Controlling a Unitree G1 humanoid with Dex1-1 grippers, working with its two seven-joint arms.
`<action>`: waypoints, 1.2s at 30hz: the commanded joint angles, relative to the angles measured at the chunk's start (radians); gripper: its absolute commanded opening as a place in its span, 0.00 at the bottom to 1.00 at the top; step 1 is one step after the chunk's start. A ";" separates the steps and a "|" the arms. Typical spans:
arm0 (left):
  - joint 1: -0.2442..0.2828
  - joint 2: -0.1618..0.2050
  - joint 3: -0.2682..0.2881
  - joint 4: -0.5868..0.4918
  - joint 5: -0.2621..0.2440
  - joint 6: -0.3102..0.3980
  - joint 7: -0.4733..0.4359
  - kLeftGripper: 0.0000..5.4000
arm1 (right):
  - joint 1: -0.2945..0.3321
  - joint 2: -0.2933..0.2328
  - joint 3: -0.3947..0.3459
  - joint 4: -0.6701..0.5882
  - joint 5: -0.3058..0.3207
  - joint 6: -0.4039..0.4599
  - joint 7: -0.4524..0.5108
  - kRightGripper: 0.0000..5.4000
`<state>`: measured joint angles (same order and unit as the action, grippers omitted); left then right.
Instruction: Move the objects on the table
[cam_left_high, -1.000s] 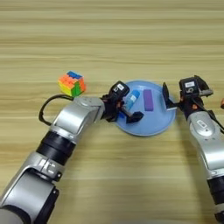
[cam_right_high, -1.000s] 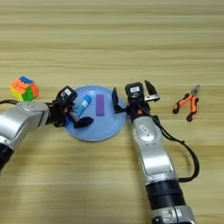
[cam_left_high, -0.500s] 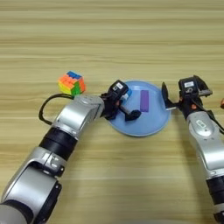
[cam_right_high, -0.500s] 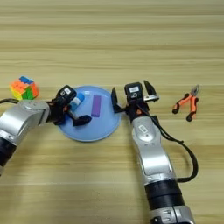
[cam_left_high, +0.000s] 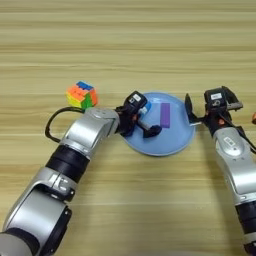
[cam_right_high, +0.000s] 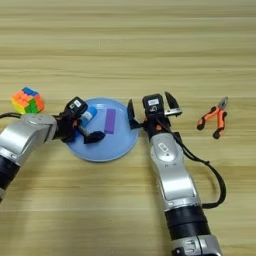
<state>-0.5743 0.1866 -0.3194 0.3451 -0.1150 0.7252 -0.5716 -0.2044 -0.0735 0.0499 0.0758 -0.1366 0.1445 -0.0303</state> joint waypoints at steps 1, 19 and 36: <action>-0.014 -0.002 0.008 0.009 0.017 -0.004 0.003 0.98 | 0.006 0.002 0.000 -0.014 -0.003 0.014 -0.002 1.00; -0.012 -0.007 0.019 0.014 0.019 0.008 0.006 0.67 | 0.008 0.000 -0.002 -0.018 -0.002 0.013 -0.002 1.00; -0.006 -0.016 0.027 -0.007 0.015 0.021 0.012 0.37 | 0.012 -0.004 -0.004 -0.021 -0.001 0.012 0.001 1.00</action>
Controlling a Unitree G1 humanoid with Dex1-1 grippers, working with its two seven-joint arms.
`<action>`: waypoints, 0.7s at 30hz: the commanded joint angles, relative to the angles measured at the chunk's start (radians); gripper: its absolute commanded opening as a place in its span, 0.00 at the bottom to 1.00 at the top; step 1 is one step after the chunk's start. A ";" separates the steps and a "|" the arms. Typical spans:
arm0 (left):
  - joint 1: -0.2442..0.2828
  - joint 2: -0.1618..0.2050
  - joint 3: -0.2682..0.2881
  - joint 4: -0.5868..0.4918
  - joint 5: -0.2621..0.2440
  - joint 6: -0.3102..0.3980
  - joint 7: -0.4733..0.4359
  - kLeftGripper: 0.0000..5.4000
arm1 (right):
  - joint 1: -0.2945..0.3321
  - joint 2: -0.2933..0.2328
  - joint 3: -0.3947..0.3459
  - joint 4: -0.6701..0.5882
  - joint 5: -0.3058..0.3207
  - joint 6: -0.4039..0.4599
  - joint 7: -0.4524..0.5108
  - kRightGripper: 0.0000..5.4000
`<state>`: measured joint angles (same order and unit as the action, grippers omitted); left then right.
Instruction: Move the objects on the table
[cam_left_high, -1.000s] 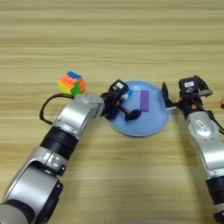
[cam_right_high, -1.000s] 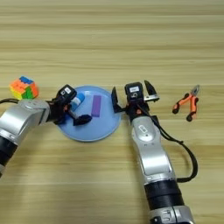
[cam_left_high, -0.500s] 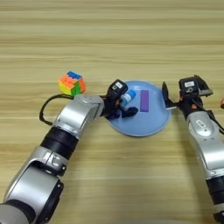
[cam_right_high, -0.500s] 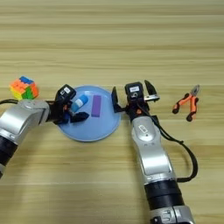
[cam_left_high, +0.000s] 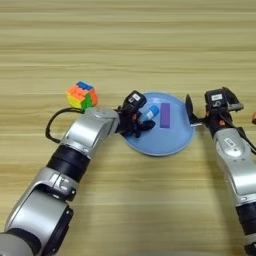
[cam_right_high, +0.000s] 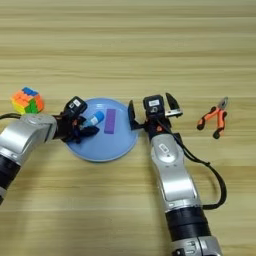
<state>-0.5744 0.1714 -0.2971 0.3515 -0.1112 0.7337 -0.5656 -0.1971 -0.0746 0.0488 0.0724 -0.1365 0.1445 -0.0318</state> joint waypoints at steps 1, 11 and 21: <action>-0.006 -0.001 0.005 -0.014 0.011 0.013 0.006 0.35 | 0.004 -0.002 -0.002 -0.017 -0.001 0.012 0.002 1.00; -0.008 -0.002 0.008 -0.016 0.007 0.017 0.004 0.25 | 0.001 -0.001 -0.002 -0.012 0.000 0.010 0.002 1.00; -0.015 -0.003 0.025 -0.049 -0.005 0.042 0.005 0.25 | -0.001 -0.001 -0.002 -0.010 0.000 0.009 0.002 1.00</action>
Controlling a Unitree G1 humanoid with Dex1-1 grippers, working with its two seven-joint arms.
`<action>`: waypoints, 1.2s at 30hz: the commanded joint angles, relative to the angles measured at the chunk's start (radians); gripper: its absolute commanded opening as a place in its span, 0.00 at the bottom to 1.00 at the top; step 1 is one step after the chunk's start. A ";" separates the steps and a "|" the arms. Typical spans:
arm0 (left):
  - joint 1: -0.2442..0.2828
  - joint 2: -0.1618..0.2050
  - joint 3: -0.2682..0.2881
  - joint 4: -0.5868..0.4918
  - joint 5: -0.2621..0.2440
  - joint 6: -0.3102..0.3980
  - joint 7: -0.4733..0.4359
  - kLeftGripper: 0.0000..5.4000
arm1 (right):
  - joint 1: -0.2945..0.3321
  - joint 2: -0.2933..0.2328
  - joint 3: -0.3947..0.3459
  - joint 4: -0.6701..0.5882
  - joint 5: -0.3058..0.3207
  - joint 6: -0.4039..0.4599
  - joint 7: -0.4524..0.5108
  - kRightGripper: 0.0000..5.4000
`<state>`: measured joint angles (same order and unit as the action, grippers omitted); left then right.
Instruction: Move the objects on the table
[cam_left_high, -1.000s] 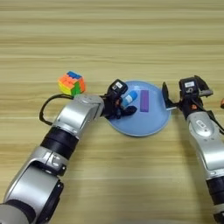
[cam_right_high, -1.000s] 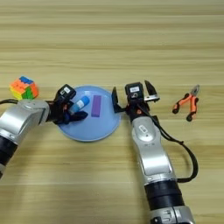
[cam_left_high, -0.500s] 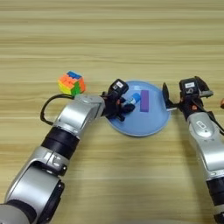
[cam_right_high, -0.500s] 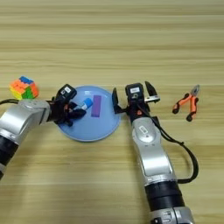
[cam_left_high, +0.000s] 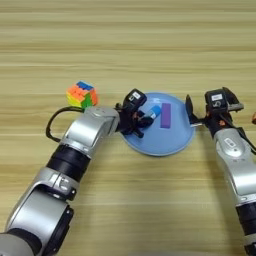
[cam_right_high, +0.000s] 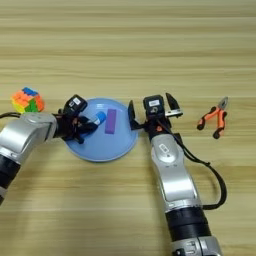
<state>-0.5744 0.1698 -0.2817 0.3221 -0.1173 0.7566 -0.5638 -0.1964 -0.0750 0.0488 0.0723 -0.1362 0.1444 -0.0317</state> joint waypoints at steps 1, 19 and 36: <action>-0.017 -0.001 0.013 -0.023 -0.001 0.023 0.003 0.25 | -0.002 0.000 -0.002 -0.009 0.000 0.009 0.002 1.00; -0.045 0.006 0.109 -0.091 -0.035 0.080 0.012 0.25 | 0.001 -0.002 -0.005 -0.010 0.000 0.008 0.001 1.00; -0.040 0.071 0.244 -0.140 -0.070 0.096 0.047 0.25 | -0.004 0.001 -0.003 0.000 0.001 0.005 -0.002 1.00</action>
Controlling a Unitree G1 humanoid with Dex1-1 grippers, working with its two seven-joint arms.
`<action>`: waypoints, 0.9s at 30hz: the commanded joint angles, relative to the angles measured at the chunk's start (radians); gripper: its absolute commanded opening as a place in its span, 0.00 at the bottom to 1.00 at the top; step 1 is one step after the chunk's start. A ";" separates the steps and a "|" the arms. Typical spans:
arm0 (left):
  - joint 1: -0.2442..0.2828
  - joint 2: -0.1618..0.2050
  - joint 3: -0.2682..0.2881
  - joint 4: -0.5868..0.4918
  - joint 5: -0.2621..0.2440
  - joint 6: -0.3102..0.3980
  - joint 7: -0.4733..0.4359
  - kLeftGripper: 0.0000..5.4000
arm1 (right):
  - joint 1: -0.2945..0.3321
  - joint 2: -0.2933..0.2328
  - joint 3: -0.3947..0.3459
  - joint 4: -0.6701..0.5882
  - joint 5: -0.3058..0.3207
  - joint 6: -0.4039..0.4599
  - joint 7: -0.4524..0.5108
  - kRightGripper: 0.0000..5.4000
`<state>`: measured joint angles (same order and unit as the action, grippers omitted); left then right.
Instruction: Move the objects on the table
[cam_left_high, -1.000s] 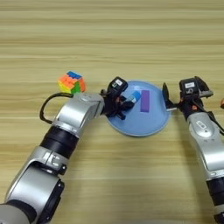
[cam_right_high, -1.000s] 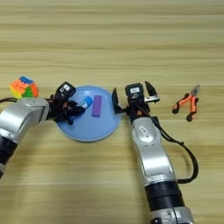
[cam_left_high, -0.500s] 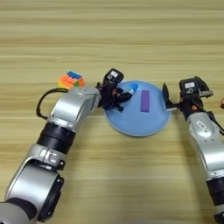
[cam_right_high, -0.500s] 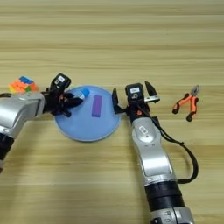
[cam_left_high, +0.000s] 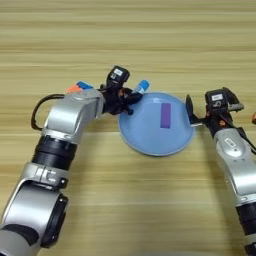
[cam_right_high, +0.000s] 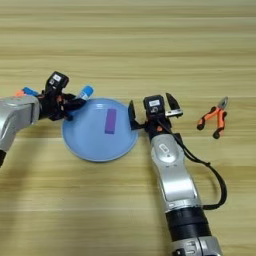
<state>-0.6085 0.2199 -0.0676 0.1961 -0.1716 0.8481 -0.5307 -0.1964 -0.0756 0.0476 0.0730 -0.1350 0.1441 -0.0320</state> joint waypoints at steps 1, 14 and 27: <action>-0.003 0.025 0.038 -0.011 -0.014 0.000 0.019 0.25 | -0.004 0.002 -0.002 0.000 0.000 0.004 -0.001 1.00; 0.065 0.100 0.074 0.027 -0.006 -0.039 0.026 0.25 | -0.016 0.004 -0.003 0.016 0.000 -0.001 -0.004 1.00; 0.132 0.097 0.038 0.103 0.017 -0.107 0.022 0.25 | -0.029 0.007 -0.002 0.032 0.000 -0.008 -0.007 1.00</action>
<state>-0.4891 0.3152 -0.0151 0.2960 -0.1629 0.7498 -0.5071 -0.2089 -0.0736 0.0479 0.0953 -0.1346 0.1398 -0.0351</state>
